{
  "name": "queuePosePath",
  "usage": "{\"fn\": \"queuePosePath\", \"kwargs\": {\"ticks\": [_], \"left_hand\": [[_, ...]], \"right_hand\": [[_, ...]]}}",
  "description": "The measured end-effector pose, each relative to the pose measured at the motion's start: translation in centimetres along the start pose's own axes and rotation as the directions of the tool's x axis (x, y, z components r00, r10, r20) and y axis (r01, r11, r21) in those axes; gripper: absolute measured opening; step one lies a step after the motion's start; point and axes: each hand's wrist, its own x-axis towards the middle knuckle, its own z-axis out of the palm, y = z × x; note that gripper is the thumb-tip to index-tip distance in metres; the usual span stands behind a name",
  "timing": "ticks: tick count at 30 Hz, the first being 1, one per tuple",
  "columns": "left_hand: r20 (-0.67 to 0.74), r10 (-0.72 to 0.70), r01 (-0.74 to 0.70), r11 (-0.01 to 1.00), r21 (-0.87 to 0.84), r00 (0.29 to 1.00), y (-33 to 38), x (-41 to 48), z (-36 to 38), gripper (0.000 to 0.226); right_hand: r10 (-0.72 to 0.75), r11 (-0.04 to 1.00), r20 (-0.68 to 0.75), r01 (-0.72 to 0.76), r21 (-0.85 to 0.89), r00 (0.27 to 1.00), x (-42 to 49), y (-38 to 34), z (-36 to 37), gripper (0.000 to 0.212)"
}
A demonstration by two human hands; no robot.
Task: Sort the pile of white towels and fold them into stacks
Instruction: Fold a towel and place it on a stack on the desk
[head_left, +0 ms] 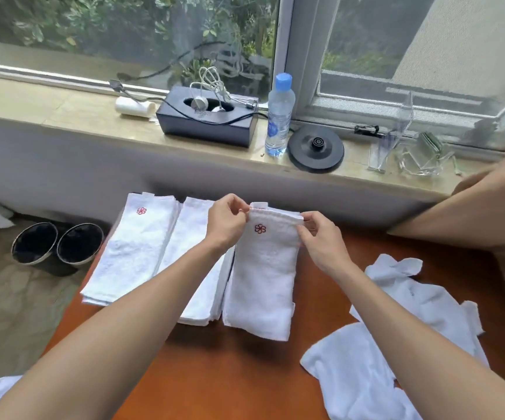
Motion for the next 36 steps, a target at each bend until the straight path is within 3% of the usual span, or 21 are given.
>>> {"fn": "queuePosePath", "kwargs": {"ticks": [18,22,24,28,32,36], "left_hand": [[0.209,0.006,-0.008,1.000,0.012,0.978,-6.7,9.1,5.5,0.027],[0.306,0.161,-0.189,0.980,0.066,0.938,-7.1,8.0,5.9,0.027],[0.388,0.228,-0.293,0.949,0.118,0.893,-8.0,6.0,5.8,0.031],[0.474,0.353,-0.530,0.786,0.319,0.807,-11.2,-0.1,4.9,0.032],[0.488,0.275,-0.529,0.670,0.521,0.829,-12.6,-3.5,3.8,0.045],[0.504,0.275,-0.563,0.554,0.613,0.819,-13.6,-8.8,2.9,0.048]], "right_hand": [[0.228,0.974,-0.149,-0.227,0.021,0.962,7.5,7.0,5.2,0.018],[0.242,0.970,-0.108,-0.240,0.029,0.964,6.9,8.3,5.5,0.067],[0.188,0.982,-0.053,-0.188,-0.005,0.981,4.8,9.2,6.5,0.080],[0.119,0.964,0.005,-0.114,-0.242,0.993,-1.5,11.2,8.8,0.070],[0.059,0.872,0.094,-0.005,-0.490,0.994,-5.4,11.4,9.2,0.062],[0.110,0.824,0.152,-0.005,-0.566,0.982,-10.3,10.8,9.6,0.064]]}}
